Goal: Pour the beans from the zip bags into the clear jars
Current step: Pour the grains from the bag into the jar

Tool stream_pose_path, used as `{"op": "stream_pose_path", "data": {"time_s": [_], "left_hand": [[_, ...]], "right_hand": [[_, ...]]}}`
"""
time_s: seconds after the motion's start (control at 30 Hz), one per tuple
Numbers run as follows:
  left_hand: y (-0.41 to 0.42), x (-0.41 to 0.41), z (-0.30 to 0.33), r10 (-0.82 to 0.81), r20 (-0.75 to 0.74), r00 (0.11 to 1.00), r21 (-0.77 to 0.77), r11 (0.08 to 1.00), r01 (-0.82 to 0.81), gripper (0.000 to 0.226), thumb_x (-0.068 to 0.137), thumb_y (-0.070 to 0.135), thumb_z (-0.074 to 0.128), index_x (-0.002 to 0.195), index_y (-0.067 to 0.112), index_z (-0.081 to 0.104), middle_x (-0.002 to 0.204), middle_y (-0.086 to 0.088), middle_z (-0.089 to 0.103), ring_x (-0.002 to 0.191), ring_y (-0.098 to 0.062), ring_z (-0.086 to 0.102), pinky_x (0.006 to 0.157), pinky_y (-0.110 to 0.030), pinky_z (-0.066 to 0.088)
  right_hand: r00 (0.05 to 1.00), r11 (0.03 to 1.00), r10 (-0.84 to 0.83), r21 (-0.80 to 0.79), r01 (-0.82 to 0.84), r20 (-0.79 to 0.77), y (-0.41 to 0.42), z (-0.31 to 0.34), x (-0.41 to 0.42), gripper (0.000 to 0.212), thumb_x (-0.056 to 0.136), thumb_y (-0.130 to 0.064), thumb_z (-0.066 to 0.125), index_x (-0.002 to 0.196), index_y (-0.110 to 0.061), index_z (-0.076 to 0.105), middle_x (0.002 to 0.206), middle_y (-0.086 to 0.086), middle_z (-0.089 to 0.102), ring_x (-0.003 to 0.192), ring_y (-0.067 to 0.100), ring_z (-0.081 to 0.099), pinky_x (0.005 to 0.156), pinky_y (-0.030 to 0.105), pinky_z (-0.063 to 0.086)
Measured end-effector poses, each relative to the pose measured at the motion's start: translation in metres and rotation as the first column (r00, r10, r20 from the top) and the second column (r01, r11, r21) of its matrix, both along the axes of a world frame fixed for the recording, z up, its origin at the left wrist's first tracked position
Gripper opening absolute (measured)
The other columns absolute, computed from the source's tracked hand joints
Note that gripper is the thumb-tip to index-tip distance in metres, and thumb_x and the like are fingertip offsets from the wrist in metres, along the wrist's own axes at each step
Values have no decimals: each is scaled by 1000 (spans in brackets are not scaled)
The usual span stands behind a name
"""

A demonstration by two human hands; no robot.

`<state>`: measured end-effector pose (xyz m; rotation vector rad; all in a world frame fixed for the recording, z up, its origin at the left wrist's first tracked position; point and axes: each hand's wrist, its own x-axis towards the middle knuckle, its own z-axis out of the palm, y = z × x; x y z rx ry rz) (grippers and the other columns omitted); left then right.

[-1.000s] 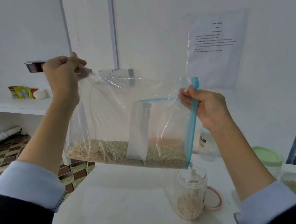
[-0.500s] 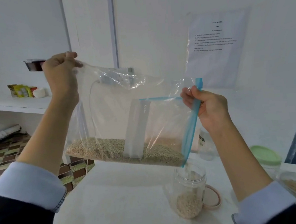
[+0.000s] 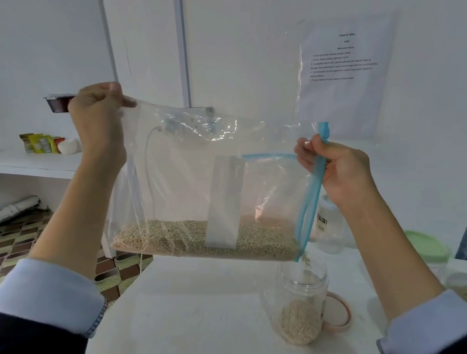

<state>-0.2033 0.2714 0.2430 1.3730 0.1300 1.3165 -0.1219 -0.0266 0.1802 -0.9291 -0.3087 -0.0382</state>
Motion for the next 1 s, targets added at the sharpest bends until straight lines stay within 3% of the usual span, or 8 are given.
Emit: {"op": "stream_pose_path", "data": {"time_s": [0.2, 0.37, 0.67, 0.83, 1.0], "left_hand": [[-5, -3, 3, 15, -23, 1000, -11, 1000, -15, 53, 93, 17, 57, 45, 37, 67, 106, -13, 67, 105, -19, 63, 99, -34, 47], [-9, -4, 4, 1, -26, 1000, -44, 999, -2, 34, 93, 15, 57, 61, 24, 63, 76, 2, 65, 97, -12, 62, 100, -33, 46], [-2, -5, 3, 2, -33, 999, -30, 1000, -3, 36, 90, 18, 59, 56, 26, 65, 93, -9, 67, 105, -23, 63, 99, -35, 47], [-7, -7, 6, -5, -31, 999, -32, 999, 4, 34, 91, 16, 58, 58, 24, 63, 79, -2, 64, 95, -16, 61, 97, -33, 47], [-9, -10, 9, 4, -36, 999, 20, 1000, -3, 52, 91, 18, 59, 43, 36, 65, 99, -12, 63, 94, -12, 59, 97, -33, 47]], "right_hand": [[1000, 1000, 5, 2, -5, 1, -1, 1, -2, 9, 87, -4, 63, 81, 3, 65, 76, 10, 73, 72, 20, 71, 79, 31, 59], [1000, 1000, 3, -6, -3, -2, -1, -1, -4, 10, 87, -4, 62, 81, 3, 65, 75, 10, 73, 71, 19, 71, 79, 30, 59], [999, 998, 37, -54, -35, 40, 2, 1, -8, 11, 84, -4, 65, 82, 6, 66, 79, 12, 72, 75, 23, 71, 80, 31, 58], [998, 997, 39, -72, -36, 39, 4, 1, -11, 12, 82, -5, 66, 83, 8, 66, 82, 15, 71, 75, 24, 71, 79, 32, 59], [999, 997, 12, -79, -9, 49, 4, 6, -12, 10, 83, -3, 66, 83, 7, 66, 81, 14, 71, 75, 24, 70, 79, 31, 59]]}}
